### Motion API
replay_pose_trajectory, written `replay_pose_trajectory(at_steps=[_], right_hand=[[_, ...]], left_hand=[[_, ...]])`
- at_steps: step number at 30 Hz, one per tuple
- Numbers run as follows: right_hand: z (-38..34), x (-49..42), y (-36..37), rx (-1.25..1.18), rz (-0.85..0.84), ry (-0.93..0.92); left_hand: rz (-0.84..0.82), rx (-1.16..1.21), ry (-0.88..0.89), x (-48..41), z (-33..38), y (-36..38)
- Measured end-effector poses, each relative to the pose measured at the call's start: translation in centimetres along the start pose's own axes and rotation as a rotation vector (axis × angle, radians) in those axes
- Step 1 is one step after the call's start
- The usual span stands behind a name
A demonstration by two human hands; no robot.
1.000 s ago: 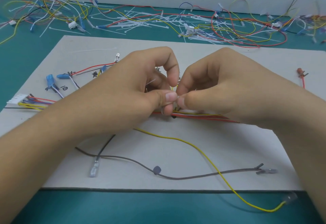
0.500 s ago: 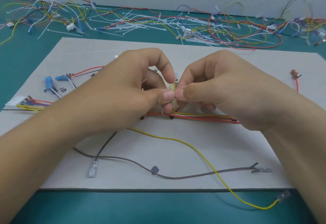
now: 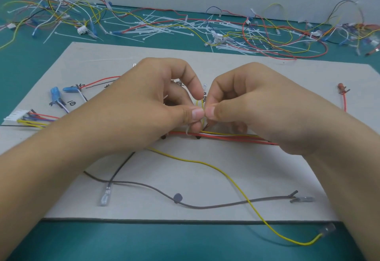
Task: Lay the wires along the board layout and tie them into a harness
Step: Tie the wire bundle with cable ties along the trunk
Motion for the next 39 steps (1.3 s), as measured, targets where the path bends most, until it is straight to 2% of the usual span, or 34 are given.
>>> replay_pose_trajectory(at_steps=[7, 12, 17, 24, 33, 39], right_hand=[[-0.04, 0.19, -0.34, -0.076, -0.096, -0.047], [-0.42, 0.05, -0.38, -0.078, -0.002, -0.099], [-0.39, -0.14, -0.09, -0.053, -0.003, -0.101], [-0.05, -0.4, 0.26, 0.053, 0.114, -0.09], [-0.5, -0.24, -0.42, 0.163, 0.299, -0.133], [-0.55, -0.3, -0.44, 0.322, 0.405, -0.154]], left_hand=[[-0.031, -0.005, 0.014, -0.08, -0.37, -0.44], [-0.037, -0.043, 0.018, -0.08, -0.6, -0.65], [-0.025, -0.123, 0.051, -0.08, -0.54, -0.58], [-0.013, -0.237, 0.064, -0.16, -0.43, -0.8], [-0.063, -0.246, 0.053, -0.26, -0.82, -0.58], [-0.077, -0.249, 0.059, -0.21, -0.73, -0.4]])
Point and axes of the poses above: each hand's wrist, its own x-axis away from the middle knuckle, its own y-axis out of the palm, z = x × y, the point moved 3 cm from there along -x, towards the middle knuckle, and after that the axes turned 7 degrees about x, right-handed, at the moved point
